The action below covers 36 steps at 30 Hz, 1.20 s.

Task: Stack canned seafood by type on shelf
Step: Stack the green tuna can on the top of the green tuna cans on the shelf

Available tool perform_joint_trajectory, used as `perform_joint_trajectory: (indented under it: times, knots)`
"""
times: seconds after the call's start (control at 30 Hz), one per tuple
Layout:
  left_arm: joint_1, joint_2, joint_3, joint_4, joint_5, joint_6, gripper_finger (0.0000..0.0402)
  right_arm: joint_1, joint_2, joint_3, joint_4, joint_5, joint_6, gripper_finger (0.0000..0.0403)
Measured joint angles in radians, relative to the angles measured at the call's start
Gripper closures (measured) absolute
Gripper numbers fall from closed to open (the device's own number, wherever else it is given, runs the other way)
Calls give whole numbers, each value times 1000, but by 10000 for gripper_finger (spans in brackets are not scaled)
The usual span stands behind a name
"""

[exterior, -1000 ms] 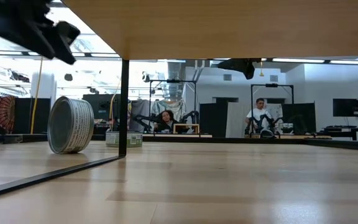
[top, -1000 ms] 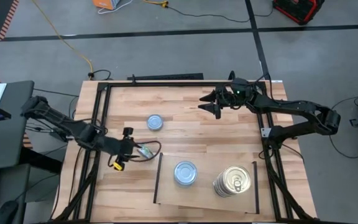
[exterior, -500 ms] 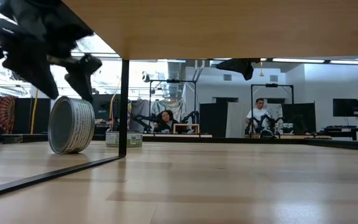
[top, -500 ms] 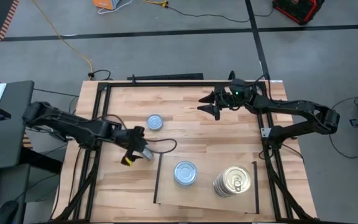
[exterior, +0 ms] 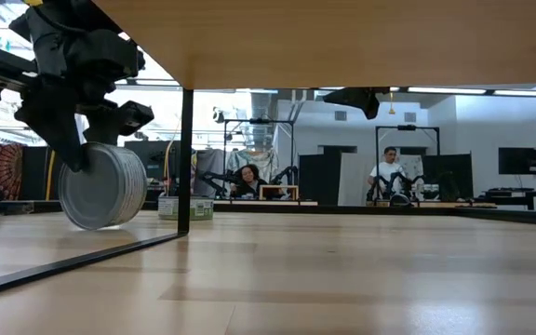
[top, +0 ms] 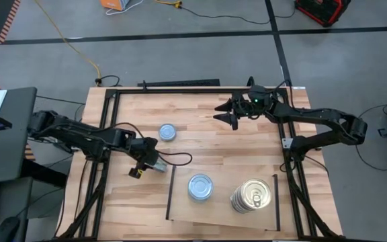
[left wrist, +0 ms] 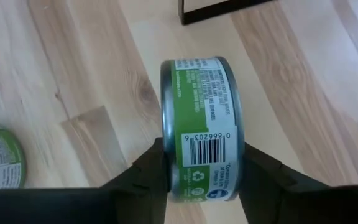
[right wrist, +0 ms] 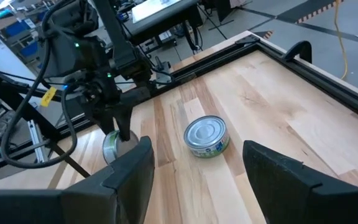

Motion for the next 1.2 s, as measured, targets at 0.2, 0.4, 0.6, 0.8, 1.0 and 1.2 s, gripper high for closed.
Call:
perform_joint_trajectory:
  times: [0.2,0.4,0.6,0.8,1.0,1.2]
  knots:
    - [0,-19,0,-31,-6,11,267,0,0,0,-1,0,0,133]
    - [30,-135,109,-196,-103,26,267,0,0,0,-1,0,0,133]
    - [84,-223,294,-241,9,-104,267,-3,0,0,-1,0,-2,133]
    - [132,-232,447,-143,269,-207,267,-31,-2,0,-1,-6,-26,133]
    - [128,-97,589,-21,564,-474,267,-127,-12,0,-15,-114,-26,133]
    - [126,95,851,-213,651,-521,267,-230,-66,0,-83,-208,-27,133]
